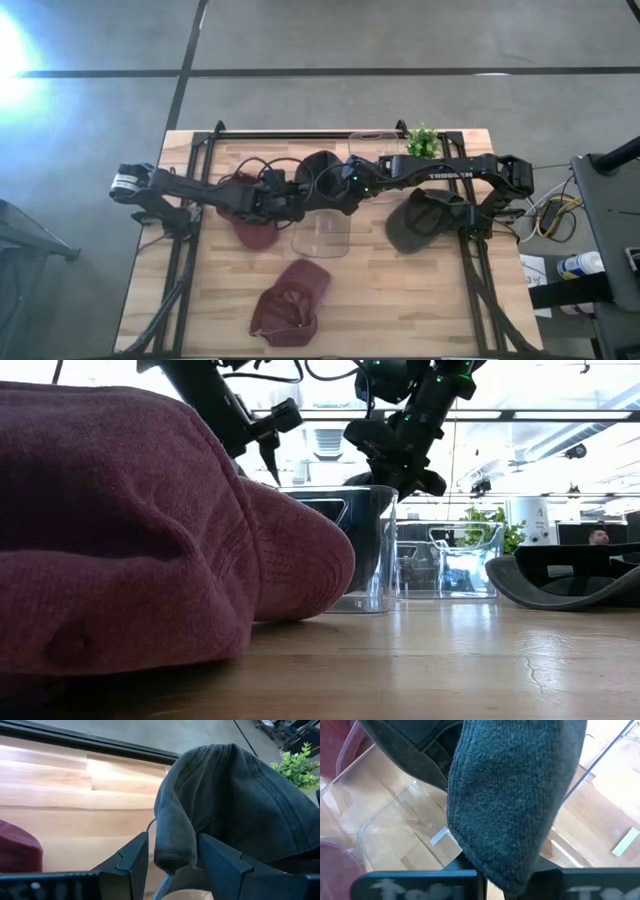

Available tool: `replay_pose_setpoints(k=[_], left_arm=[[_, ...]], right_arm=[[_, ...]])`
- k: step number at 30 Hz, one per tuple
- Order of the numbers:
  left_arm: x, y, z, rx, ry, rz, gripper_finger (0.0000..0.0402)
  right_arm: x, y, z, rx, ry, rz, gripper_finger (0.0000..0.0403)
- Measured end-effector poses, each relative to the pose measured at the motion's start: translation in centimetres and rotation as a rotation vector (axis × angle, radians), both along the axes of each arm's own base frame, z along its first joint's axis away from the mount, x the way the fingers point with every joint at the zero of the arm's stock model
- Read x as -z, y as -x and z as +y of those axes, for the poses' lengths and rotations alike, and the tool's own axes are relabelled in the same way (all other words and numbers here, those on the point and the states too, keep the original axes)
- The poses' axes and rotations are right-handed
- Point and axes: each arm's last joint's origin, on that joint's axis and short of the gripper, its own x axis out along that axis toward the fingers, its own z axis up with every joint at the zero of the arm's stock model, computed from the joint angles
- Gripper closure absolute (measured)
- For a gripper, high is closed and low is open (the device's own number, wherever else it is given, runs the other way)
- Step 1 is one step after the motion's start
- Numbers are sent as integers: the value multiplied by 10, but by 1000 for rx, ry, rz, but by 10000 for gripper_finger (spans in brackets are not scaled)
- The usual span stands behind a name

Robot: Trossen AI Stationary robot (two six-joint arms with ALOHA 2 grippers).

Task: Pick & Place hat
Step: Put the left black cap into the left transparent bin

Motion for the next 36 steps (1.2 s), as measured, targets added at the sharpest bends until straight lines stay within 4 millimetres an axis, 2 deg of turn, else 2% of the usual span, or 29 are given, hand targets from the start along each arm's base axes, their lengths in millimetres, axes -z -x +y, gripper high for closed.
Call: replay_pose_setpoints(k=[25, 36], left_arm=[[24, 2, 9, 8, -25, -26, 234], [20, -2, 15, 28, -63, -34, 234]], right_arm=[[0, -1, 1, 117, -100, -36, 383], [0, 0, 4, 131, -163, -38, 383]])
